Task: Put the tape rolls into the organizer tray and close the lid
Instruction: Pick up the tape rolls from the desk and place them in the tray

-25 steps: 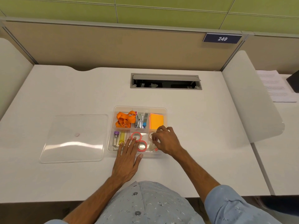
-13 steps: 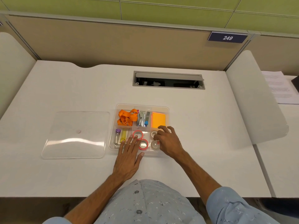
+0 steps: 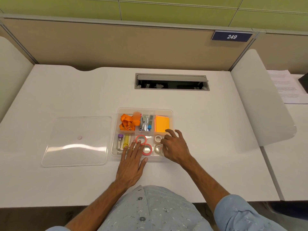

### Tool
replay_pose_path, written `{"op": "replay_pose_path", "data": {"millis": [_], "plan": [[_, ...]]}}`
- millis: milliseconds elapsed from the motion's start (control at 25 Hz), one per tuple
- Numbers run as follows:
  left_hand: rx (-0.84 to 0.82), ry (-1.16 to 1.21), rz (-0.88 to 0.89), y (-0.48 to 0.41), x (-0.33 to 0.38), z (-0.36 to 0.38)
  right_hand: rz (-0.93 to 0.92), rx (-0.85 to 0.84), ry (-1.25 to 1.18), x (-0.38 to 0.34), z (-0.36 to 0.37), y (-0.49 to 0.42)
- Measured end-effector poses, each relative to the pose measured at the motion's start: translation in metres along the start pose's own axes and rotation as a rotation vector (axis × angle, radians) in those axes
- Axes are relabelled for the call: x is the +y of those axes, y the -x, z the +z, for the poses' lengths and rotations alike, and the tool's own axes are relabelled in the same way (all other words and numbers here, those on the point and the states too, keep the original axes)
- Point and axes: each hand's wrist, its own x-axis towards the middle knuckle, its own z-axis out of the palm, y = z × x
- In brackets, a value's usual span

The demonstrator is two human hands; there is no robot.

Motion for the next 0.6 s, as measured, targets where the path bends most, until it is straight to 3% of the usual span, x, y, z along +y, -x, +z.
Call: {"op": "replay_pose_path", "data": {"millis": [160,440,600], "plan": [[-0.002,-0.007,-0.010,0.000,0.001,0.000,0.039,0.015,-0.004,0.006,0.002,0.007],[-0.007,-0.011,-0.012,-0.001,0.000,-0.001,0.080,-0.134,0.069,-0.002,0.003,0.000],[-0.015,-0.010,-0.020,0.000,0.000,0.000,0.118,-0.075,0.078,-0.005,0.001,0.000]]}}
